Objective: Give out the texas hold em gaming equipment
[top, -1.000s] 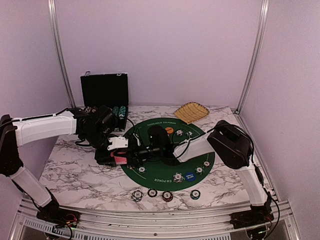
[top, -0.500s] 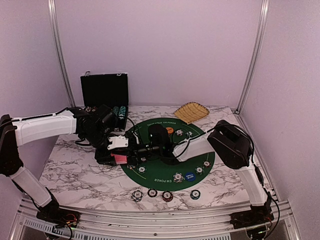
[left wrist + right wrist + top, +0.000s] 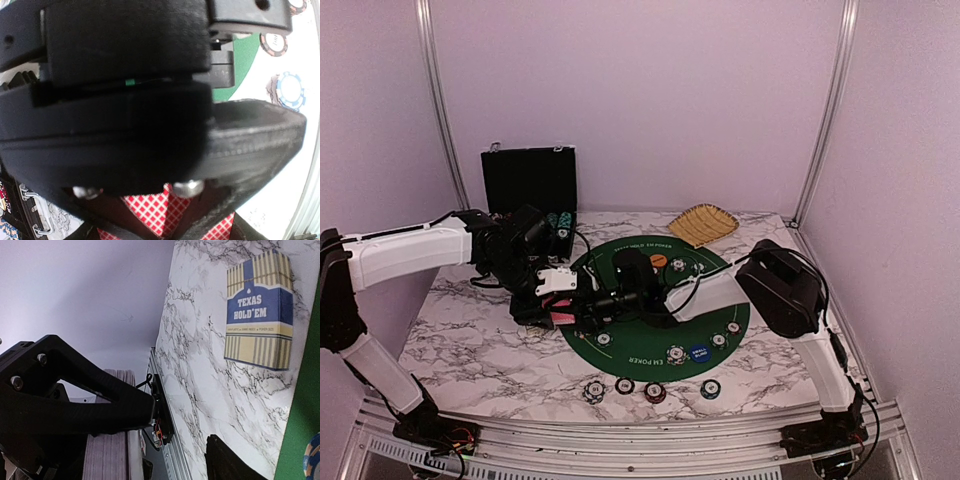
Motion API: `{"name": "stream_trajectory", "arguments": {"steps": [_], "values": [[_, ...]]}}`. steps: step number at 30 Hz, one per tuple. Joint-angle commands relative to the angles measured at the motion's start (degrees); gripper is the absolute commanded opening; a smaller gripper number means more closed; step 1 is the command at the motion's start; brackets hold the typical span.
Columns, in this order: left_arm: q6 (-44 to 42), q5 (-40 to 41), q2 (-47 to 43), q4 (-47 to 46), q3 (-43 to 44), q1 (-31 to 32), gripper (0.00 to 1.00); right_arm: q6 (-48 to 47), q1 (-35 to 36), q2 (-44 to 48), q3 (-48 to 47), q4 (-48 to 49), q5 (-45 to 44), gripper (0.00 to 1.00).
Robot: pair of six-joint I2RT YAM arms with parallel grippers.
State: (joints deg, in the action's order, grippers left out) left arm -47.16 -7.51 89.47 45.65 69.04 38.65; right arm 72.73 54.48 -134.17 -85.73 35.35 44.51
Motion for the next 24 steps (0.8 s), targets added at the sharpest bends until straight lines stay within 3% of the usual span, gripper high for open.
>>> {"name": "stream_trajectory", "arguments": {"steps": [1,14,24], "values": [[0.5,-1.1,0.1,1.5,2.1,-0.1,0.32,-4.5,0.4,1.4,-1.7,-6.1,-0.4,0.65],[1.1,-0.9,0.9,1.5,2.3,-0.4,0.28,-5.1,-1.2,4.7,1.8,-5.5,0.0,0.54],[1.4,-0.8,1.0,1.6,2.3,-0.8,0.27,-5.3,-1.9,6.0,3.8,-5.0,0.0,0.52]]}}
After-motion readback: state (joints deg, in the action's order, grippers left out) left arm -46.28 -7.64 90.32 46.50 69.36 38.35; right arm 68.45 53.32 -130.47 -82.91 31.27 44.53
